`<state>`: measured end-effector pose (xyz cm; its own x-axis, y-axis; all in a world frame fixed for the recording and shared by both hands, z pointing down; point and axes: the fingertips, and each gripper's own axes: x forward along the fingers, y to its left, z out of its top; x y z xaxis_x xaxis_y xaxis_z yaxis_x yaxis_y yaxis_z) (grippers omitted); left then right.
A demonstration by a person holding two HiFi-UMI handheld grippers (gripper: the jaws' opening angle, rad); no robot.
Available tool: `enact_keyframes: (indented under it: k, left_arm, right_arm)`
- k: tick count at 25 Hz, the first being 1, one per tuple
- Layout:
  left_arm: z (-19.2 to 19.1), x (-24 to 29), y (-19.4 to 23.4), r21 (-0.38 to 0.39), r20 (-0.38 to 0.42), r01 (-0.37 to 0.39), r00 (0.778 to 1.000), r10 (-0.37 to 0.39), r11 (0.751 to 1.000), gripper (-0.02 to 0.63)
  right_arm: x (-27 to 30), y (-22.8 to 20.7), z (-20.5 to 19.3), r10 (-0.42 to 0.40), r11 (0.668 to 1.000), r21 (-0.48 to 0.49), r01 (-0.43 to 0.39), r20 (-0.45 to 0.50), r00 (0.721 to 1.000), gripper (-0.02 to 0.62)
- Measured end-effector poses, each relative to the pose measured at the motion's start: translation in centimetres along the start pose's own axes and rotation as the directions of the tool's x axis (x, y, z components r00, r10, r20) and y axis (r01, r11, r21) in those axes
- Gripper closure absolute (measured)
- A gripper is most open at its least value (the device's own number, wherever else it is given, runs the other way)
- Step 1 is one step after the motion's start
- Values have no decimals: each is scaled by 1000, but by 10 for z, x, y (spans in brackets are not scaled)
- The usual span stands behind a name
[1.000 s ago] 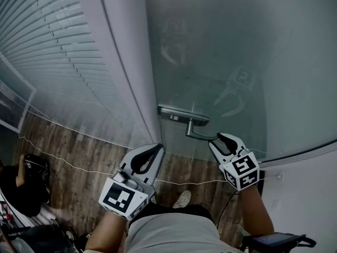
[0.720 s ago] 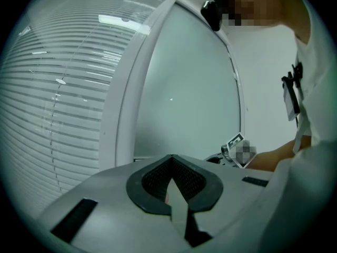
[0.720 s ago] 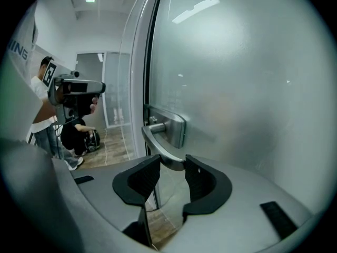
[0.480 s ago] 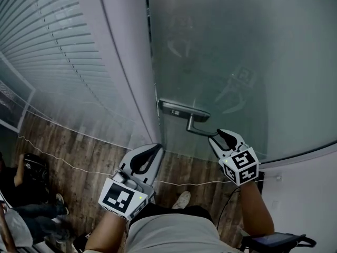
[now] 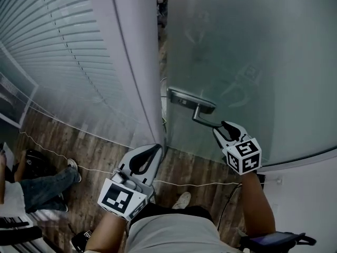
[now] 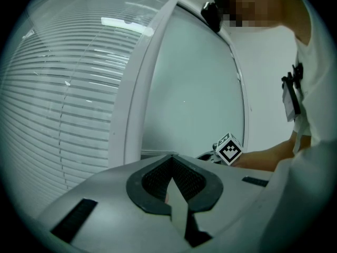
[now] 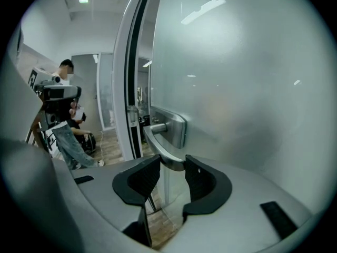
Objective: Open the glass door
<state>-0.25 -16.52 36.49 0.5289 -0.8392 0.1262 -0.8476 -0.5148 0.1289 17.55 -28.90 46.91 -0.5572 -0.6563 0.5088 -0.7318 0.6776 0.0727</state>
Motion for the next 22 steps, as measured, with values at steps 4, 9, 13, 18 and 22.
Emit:
enact_keyframes:
  k: [4,9,13,18,22]
  left_arm:
    - [-13,-7,-3,4,-1,-2,1000,2,1000,606]
    - [-14,-10,-2,8,2,-18,1000,18,1000,606]
    - [-6,-7,-2,9,2,-29,1000,29,1000,606]
    - [-11,-11,-8,17,3,-39,999,39,999,606]
    - [-16,-14,-16,28,5,-64,998,64,998,606]
  right_arm:
    - [10,-7,-10,-23,1000,15,23,8,1000,443]
    - [24,-27,-4,-50,998,38,49,17,999,444]
    - [31,-50,5,-73,995,68,72,14,997,445]
    - [38,-71,0,-97,992,83,96,8,995,445]
    - [40,-88,-5,-116,989,88,114,17,993,446]
